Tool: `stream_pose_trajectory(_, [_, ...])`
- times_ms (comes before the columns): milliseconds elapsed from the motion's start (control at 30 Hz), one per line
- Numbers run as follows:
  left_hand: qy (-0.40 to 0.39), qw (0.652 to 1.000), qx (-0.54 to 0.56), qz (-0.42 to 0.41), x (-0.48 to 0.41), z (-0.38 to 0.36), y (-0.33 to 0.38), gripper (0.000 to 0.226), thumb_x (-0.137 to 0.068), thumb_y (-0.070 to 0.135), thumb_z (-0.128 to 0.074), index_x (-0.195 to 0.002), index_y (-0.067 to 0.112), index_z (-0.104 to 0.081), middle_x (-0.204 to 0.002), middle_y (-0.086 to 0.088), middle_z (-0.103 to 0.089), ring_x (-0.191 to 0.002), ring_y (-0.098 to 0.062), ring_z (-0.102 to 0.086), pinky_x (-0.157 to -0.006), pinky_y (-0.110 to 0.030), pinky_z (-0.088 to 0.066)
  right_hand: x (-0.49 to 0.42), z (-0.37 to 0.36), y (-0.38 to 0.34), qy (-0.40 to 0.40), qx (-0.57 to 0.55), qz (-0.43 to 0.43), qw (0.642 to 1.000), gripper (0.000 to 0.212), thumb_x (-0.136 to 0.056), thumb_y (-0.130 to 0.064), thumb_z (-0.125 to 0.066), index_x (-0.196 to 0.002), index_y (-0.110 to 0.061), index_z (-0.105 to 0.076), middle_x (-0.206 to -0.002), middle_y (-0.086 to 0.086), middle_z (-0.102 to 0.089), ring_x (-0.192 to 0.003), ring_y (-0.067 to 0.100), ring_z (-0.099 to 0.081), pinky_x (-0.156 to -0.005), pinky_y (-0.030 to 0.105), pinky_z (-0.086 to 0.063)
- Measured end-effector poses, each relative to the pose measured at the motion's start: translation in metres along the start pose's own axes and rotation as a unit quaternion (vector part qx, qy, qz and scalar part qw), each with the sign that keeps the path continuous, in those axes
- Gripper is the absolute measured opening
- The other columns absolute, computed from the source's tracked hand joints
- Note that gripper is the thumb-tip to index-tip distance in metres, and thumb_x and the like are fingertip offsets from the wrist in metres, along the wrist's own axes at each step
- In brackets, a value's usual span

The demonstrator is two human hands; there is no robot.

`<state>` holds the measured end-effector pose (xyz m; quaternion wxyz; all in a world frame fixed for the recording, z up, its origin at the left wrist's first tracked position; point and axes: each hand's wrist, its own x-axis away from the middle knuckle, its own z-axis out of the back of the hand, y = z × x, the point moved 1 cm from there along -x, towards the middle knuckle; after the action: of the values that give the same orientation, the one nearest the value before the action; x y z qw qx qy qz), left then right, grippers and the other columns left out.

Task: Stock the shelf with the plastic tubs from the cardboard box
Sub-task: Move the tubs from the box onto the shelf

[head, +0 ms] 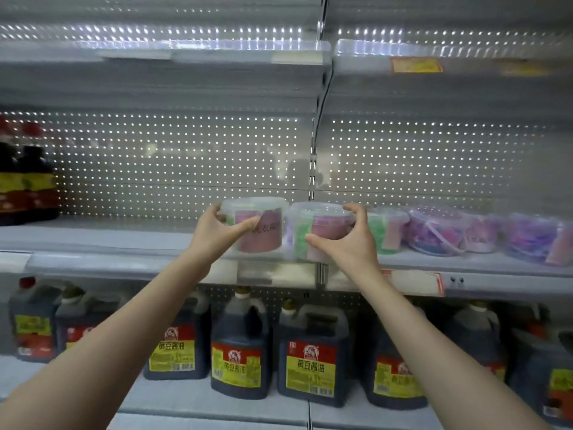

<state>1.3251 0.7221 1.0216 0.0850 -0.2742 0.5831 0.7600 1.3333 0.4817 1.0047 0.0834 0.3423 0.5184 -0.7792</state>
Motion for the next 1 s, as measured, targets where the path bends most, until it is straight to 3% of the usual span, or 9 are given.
stream_pose_trajectory(100, [-0.029,0.999,0.002,0.02,-0.021,-0.011,-0.009,0.062,-0.072,0.039,-0.077,-0.122,0.013,-0.051,-0.108,-0.002,-0.064,-0.096,-0.013,-0.062,-0.073,-0.023,-0.049,-0.022,-0.008,0.009,-0.016,0.039,-0.02,0.999,0.091,-0.048,-0.056,-0.081,-0.123,-0.035,-0.035,-0.121,-0.004,-0.052,-0.112,0.022,-0.052,-0.095,0.043,-0.047])
stream_pose_trajectory(267, [-0.054,0.997,-0.048,0.039,-0.045,-0.022,-0.023,0.042,-0.076,0.036,-0.074,-0.111,0.018,-0.057,-0.098,0.006,-0.067,-0.09,-0.008,-0.063,-0.068,-0.021,-0.047,-0.053,-0.023,0.023,-0.062,0.135,-0.035,0.988,0.102,-0.051,-0.054,-0.083,-0.135,-0.026,-0.031,-0.131,0.002,-0.05,-0.121,0.024,-0.048,-0.101,0.042,-0.043])
stream_pose_trajectory(400, [-0.121,0.985,-0.124,0.021,-0.06,-0.024,-0.025,0.002,-0.088,0.027,-0.063,-0.088,0.029,-0.064,-0.073,0.022,-0.069,-0.071,0.01,-0.062,-0.063,-0.01,-0.046,-0.064,-0.03,0.025,-0.087,0.215,-0.028,0.972,0.106,-0.059,-0.063,-0.076,-0.139,-0.019,-0.023,-0.137,0.006,-0.046,-0.125,0.029,-0.045,-0.103,0.049,-0.039])
stream_pose_trajectory(500, [-0.11,0.983,-0.145,0.033,-0.067,-0.019,-0.026,0.01,-0.083,0.028,-0.07,-0.09,0.022,-0.069,-0.087,0.005,-0.071,-0.082,-0.011,-0.064,-0.075,-0.025,-0.048,-0.067,-0.03,0.021,-0.125,0.25,-0.025,0.96,0.117,-0.068,-0.064,-0.069,-0.149,-0.018,0.0,-0.153,0.006,-0.027,-0.139,0.026,-0.03,-0.11,0.054,-0.026])
stream_pose_trajectory(600, [-0.075,0.985,-0.15,0.046,-0.067,-0.011,-0.025,0.026,-0.077,0.024,-0.076,-0.097,0.01,-0.069,-0.095,-0.009,-0.07,-0.085,-0.025,-0.063,-0.072,-0.033,-0.048,-0.062,-0.028,0.017,-0.119,0.233,-0.017,0.965,0.116,-0.071,-0.056,-0.071,-0.15,-0.021,0.006,-0.155,0.005,-0.023,-0.14,0.025,-0.027,-0.11,0.054,-0.028])
stream_pose_trajectory(700, [-0.066,0.983,-0.162,0.047,-0.058,-0.005,-0.02,0.037,-0.083,0.012,-0.068,-0.117,0.002,-0.06,-0.108,-0.014,-0.065,-0.092,-0.027,-0.061,-0.069,-0.027,-0.047,-0.049,-0.02,0.013,-0.09,0.231,0.0,0.969,0.106,-0.074,-0.048,-0.073,-0.15,-0.022,-0.004,-0.152,0.004,-0.027,-0.138,0.026,-0.029,-0.11,0.053,-0.028])
stream_pose_trajectory(767, [-0.046,0.982,-0.18,0.035,-0.046,0.001,-0.017,0.048,-0.086,0.01,-0.064,-0.131,-0.001,-0.049,-0.121,-0.015,-0.06,-0.104,-0.026,-0.058,-0.083,-0.033,-0.047,-0.037,-0.013,0.009,-0.076,0.22,0.01,0.972,0.092,-0.075,-0.042,-0.072,-0.147,-0.023,-0.017,-0.146,0.005,-0.035,-0.134,0.027,-0.035,-0.107,0.052,-0.032])
stream_pose_trajectory(833, [-0.034,0.978,-0.207,0.006,-0.029,0.006,-0.013,0.05,-0.087,0.012,-0.062,-0.135,0.002,-0.047,-0.131,-0.013,-0.055,-0.114,-0.025,-0.055,-0.095,-0.036,-0.044,-0.022,-0.005,0.005,-0.07,0.213,0.01,0.974,0.076,-0.078,-0.036,-0.069,-0.141,-0.023,-0.029,-0.14,0.005,-0.04,-0.129,0.026,-0.04,-0.105,0.049,-0.034])
stream_pose_trajectory(1000, [-0.049,0.966,-0.247,-0.061,0.026,0.01,-0.008,0.045,-0.091,0.013,-0.056,-0.135,0.01,-0.049,-0.134,-0.007,-0.054,-0.112,-0.023,-0.055,-0.091,-0.03,-0.042,0.03,0.018,-0.001,-0.035,0.275,0.013,0.961,0.048,-0.086,-0.026,-0.058,-0.133,-0.021,-0.045,-0.136,0.004,-0.044,-0.127,0.023,-0.04,-0.107,0.04,-0.033])
